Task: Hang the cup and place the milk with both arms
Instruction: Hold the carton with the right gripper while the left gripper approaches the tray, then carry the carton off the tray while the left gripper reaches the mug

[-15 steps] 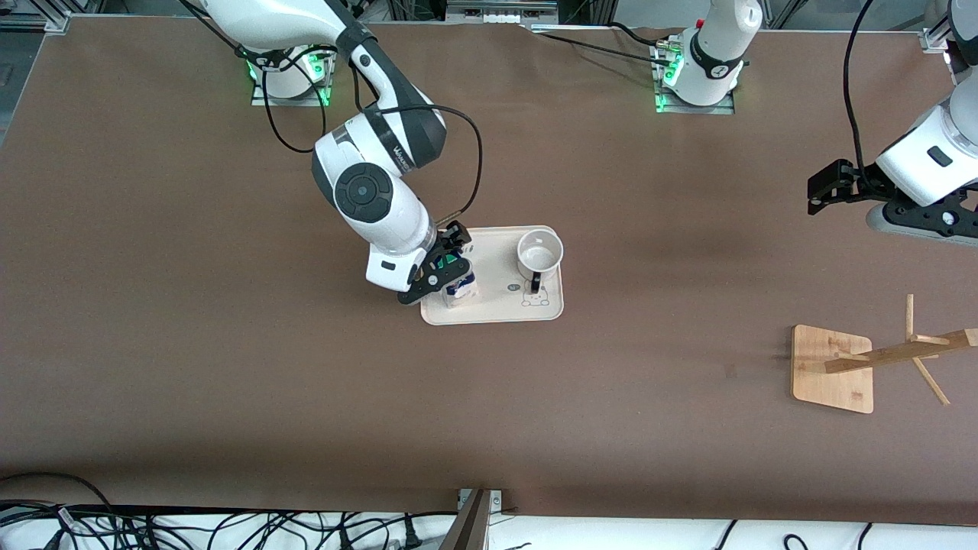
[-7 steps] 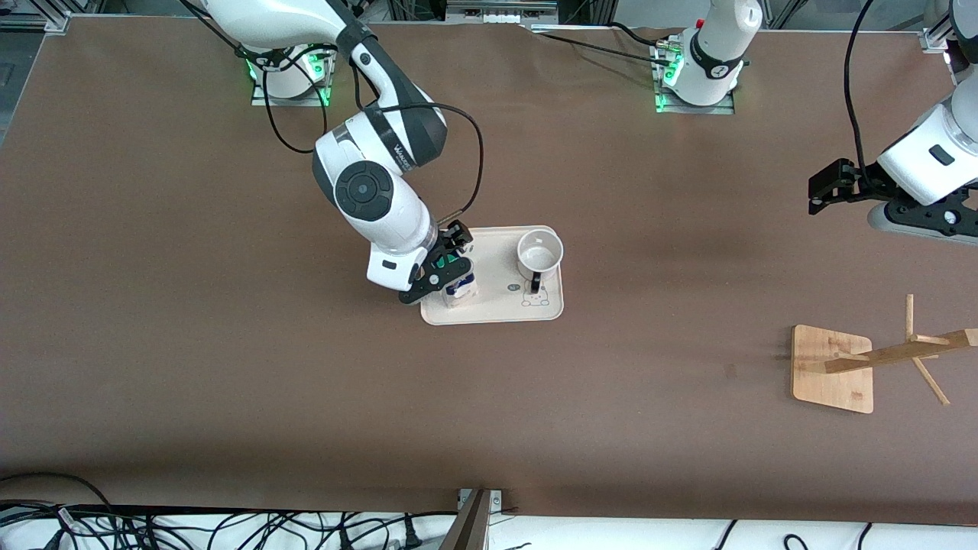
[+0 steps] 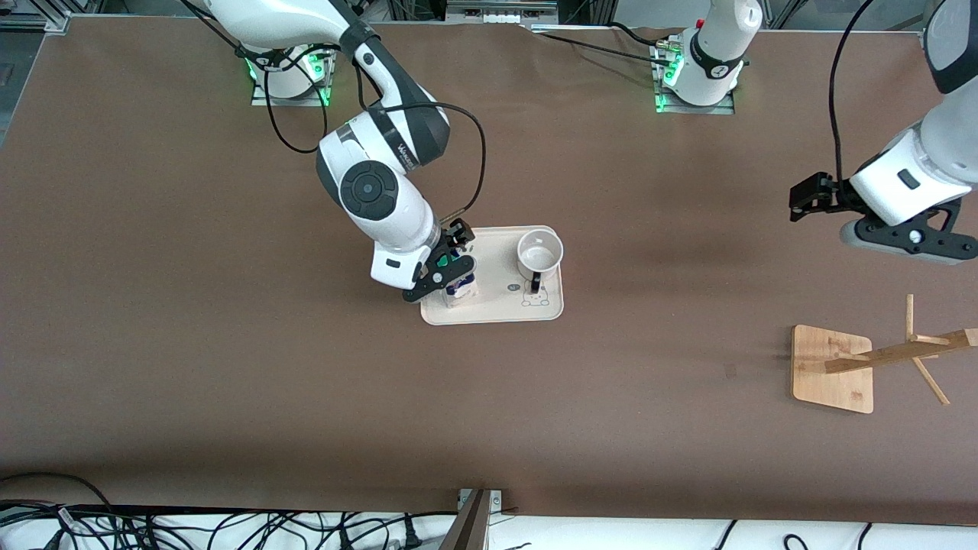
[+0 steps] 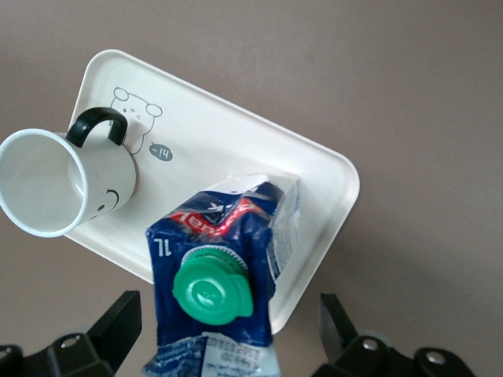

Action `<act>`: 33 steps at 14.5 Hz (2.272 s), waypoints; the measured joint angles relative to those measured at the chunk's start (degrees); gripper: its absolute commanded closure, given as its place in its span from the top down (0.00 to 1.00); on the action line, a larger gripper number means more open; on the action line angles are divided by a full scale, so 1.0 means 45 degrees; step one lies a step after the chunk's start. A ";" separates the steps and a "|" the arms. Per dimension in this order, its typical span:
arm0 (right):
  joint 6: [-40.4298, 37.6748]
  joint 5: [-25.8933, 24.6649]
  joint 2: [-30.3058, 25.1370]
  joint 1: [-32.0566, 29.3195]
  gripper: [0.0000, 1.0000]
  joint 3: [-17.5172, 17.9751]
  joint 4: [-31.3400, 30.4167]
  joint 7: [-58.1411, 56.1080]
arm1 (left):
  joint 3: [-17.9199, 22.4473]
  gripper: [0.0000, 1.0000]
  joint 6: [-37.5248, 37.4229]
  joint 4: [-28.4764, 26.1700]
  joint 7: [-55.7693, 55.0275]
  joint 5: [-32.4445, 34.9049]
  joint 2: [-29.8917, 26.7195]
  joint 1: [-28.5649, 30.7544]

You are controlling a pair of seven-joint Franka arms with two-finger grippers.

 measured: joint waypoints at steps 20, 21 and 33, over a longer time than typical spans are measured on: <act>-0.0004 -0.0001 0.0278 0.0058 0.31 -0.0136 0.0057 -0.1365 | -0.0001 1.00 0.0244 0.0900 -0.2023 0.0215 0.1481 -0.1165; -0.0004 -0.0001 0.0278 0.0057 0.31 -0.0135 0.0058 -0.1365 | -0.0031 1.00 0.0244 0.0898 -0.2118 0.0199 0.1490 -0.1187; -0.1196 -0.0003 -0.1385 0.0087 0.31 -0.0625 0.0390 -0.1363 | -0.0141 1.00 0.1578 0.0847 -0.4273 -0.0821 0.2421 -0.1799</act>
